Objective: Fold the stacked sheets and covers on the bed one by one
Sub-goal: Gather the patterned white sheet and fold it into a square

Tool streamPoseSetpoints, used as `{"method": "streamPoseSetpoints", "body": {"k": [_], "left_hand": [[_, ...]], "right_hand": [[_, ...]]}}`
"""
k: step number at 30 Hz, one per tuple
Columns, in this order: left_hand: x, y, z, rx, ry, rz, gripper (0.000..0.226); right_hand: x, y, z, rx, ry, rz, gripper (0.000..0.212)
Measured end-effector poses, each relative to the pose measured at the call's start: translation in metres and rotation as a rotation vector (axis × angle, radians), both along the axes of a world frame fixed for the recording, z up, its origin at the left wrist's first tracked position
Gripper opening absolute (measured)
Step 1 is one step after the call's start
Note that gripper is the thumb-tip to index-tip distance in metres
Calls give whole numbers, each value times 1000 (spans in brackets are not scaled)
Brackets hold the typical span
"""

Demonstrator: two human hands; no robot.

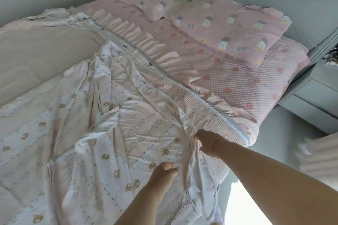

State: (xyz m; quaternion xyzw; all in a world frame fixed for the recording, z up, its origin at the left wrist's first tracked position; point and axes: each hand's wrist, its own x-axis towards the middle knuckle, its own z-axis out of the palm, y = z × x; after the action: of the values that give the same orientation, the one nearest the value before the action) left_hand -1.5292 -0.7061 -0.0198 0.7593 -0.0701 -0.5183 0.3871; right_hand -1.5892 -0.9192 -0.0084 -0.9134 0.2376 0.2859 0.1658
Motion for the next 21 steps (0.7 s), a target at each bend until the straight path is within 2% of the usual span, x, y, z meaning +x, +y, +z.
{"method": "streamPoseSetpoints", "body": {"k": [2,5,9,10,13,17,18,21], "left_hand": [[-7,-30,-14,19,28,20,38],[-16,-72,-34,33,70,33,50],[-30,-110,-56,110,80,22,79],[-34,-117,-61,139,67,7,78],[-51,-143,-67,174,88,-155,55],[-64,-179,-52,56,203,-312,16],[-64,-186,-50,46,219,-338,10],[-57,-193,-42,22,316,-332,14]], "right_hand": [[14,-26,-16,106,-9,10,45],[35,-50,-33,224,35,141,42],[55,-64,-42,251,203,387,43],[58,-66,-40,225,245,435,44],[59,-82,-35,168,324,500,54],[43,-132,-32,69,449,455,63],[36,-149,-30,35,491,412,64],[20,-181,-29,-7,539,256,66]]}}
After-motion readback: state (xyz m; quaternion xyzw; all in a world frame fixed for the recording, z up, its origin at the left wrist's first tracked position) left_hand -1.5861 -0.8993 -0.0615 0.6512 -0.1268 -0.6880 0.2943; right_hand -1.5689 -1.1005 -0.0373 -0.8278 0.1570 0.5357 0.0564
